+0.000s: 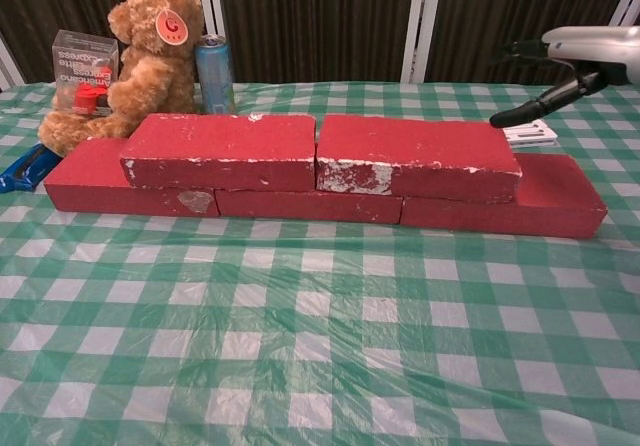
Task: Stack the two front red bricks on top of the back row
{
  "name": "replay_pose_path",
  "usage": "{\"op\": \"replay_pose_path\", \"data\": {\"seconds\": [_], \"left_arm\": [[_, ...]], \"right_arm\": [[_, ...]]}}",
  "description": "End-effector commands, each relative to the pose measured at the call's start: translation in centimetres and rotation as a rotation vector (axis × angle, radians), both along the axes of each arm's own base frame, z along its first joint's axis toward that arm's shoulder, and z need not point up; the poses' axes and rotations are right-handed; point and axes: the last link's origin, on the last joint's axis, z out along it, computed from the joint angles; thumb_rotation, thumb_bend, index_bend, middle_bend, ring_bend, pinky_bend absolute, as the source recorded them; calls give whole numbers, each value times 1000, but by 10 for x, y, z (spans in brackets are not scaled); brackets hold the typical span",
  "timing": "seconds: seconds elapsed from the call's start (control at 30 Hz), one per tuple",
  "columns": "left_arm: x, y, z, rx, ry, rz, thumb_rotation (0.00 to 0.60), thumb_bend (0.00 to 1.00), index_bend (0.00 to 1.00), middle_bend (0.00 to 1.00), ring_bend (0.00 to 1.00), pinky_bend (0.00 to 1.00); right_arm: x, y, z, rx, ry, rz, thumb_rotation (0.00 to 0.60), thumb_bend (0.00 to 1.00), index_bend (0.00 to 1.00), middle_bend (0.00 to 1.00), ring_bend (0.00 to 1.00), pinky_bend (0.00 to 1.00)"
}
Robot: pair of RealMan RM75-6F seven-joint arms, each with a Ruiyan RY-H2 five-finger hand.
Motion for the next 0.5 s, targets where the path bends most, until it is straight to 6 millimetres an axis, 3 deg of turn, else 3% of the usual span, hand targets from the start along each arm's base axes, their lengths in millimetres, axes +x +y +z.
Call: {"op": "replay_pose_path", "data": {"seconds": [0.03, 0.23, 0.5], "left_arm": [[1, 1, -3, -4, 3, -2, 600, 258, 0, 0, 0, 58], [2, 4, -7, -10, 10, 4, 600, 260, 0, 0, 0, 58], [0, 4, -5, -3, 13, 14, 600, 260, 0, 0, 0, 58]], "right_arm": [[-40, 8, 15, 12, 61, -46, 229, 317, 252, 0, 0, 1], [-57, 8, 7, 66, 103, -38, 199, 458, 285, 0, 0, 0], [-56, 5, -9, 101, 102, -29, 174, 480, 305, 0, 0, 0]]}}
